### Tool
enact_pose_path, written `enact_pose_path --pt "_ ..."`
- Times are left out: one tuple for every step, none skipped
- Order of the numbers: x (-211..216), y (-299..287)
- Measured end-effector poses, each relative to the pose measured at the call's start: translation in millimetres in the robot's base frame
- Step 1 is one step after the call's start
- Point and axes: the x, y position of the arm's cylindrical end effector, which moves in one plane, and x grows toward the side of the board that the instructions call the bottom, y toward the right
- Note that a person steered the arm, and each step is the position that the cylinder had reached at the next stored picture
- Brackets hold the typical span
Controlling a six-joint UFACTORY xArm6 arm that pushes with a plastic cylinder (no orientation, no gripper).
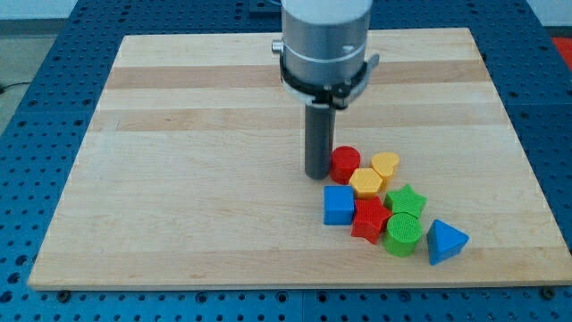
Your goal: Push a group of blocks to the bottom right side of the board
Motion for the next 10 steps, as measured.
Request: enact_pose_path --pt "18 3" --pt "20 -66" --pt "53 -59" --pt "57 -29" --pt "54 14" --pt "51 57" --pt "54 22" --pt "91 -1" --pt "122 11" --pt "118 27"
